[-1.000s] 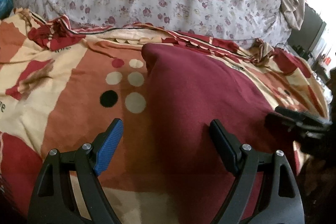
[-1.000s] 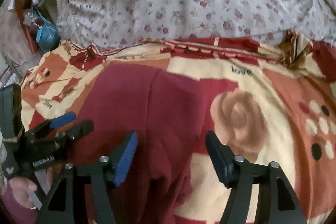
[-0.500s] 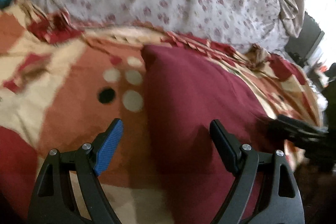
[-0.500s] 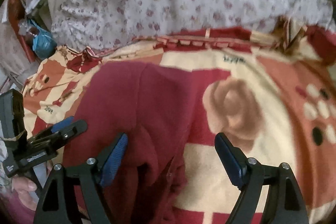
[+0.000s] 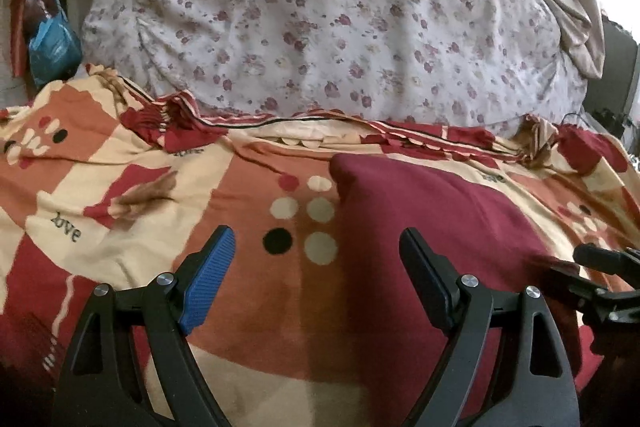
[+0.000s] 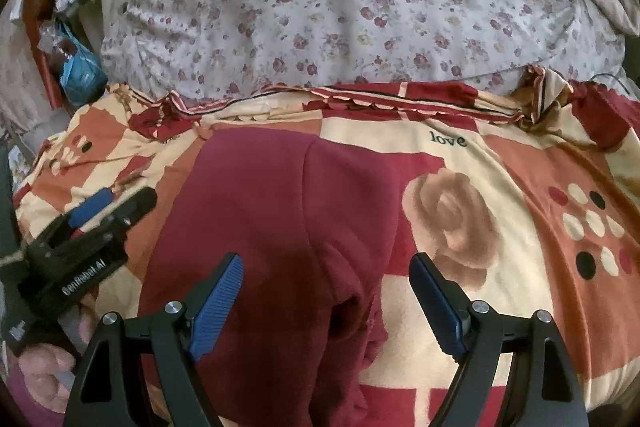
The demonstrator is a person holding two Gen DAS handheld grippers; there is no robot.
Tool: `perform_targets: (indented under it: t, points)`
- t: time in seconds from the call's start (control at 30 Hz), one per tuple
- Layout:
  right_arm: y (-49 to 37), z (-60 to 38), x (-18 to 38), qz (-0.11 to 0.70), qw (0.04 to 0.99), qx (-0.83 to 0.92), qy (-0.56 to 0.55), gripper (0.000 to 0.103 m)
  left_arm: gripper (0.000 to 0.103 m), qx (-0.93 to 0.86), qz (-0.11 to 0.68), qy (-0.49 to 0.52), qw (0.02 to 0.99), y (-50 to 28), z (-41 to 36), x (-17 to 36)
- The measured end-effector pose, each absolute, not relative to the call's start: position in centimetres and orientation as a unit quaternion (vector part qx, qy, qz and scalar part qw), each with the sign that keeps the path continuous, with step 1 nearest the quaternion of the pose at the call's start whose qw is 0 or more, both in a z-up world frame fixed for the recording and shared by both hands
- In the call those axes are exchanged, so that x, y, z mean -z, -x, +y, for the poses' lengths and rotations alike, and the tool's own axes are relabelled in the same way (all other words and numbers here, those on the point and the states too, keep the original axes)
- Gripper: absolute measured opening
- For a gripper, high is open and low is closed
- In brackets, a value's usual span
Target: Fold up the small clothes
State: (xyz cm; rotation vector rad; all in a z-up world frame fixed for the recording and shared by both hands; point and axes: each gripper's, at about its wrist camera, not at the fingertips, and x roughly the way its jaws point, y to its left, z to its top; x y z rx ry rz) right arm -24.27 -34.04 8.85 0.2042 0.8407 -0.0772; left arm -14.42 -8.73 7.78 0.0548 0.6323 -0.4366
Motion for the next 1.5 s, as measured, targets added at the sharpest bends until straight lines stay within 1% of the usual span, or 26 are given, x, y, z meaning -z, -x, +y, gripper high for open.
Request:
perform_targets:
  t: [0.2,0.47,0.8,1.5]
  points:
    - [24.7,-33.3,-9.0,0.397,0.913,0.053,-0.077,0.083,0.084,0.211,0.279,-0.058,0.935,15.4,-9.0,-8.2]
    - [25.0,-33.0,-8.8,0.392,0.916,0.063,-0.06,0.086,0.084,0.219,0.283,-0.068,0.931,15.6,-9.1,-8.4]
    - [24.6,-33.1,-7.9,0.402,0.911,0.06,-0.07,0.086,0.084,0.219,0.301,-0.064,0.926,15.0,-9.3,-7.8]
    - [24.4,-33.1,-7.3,0.405,0.909,0.061,-0.079,0.086,0.084,0.215,0.306,-0.063,0.925,14.8,-9.2,-7.4]
